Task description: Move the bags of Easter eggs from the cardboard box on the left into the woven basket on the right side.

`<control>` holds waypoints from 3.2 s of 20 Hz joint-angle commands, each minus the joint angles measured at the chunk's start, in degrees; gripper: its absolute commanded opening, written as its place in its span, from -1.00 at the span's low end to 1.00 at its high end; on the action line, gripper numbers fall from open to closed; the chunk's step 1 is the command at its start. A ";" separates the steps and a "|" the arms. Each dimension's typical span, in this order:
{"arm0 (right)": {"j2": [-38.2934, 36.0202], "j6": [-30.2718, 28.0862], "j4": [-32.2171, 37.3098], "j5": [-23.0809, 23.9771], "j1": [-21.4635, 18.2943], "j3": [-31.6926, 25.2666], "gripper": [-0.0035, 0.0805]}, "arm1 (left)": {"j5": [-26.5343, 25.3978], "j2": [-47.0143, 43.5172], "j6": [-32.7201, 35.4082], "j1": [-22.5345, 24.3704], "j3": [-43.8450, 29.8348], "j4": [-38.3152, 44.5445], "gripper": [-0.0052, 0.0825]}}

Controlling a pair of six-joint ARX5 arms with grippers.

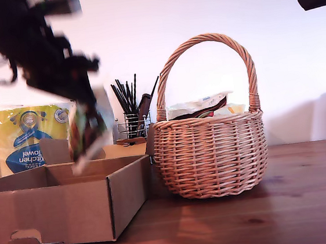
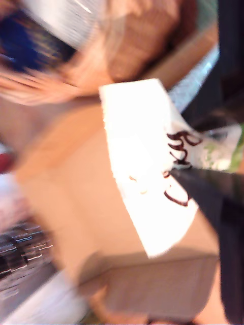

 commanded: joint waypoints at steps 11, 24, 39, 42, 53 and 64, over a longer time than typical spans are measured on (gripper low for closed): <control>-0.02 -0.17 0.35 -0.02 0.20 0.31 -0.95 | 8.90 -2.16 -0.31 -3.74 0.33 3.08 -0.94; -0.02 -0.17 0.39 0.00 0.20 0.31 -0.95 | 17.70 8.85 -18.64 -8.61 0.33 35.60 -0.94; -0.02 -0.17 0.42 0.00 0.20 0.31 -0.95 | 7.17 25.97 -27.47 -10.95 0.66 55.17 -0.94; -0.02 -0.17 0.42 0.00 0.20 0.31 -0.95 | 6.88 28.11 -28.52 -11.80 1.55 56.70 -0.94; -0.02 -0.17 0.20 -0.02 0.20 0.31 -0.95 | 2.45 35.87 -28.79 -14.78 10.60 51.76 -0.92; -0.02 -0.17 0.20 -0.04 0.20 0.31 -0.95 | 8.48 32.54 -26.49 -14.84 14.10 42.73 -0.28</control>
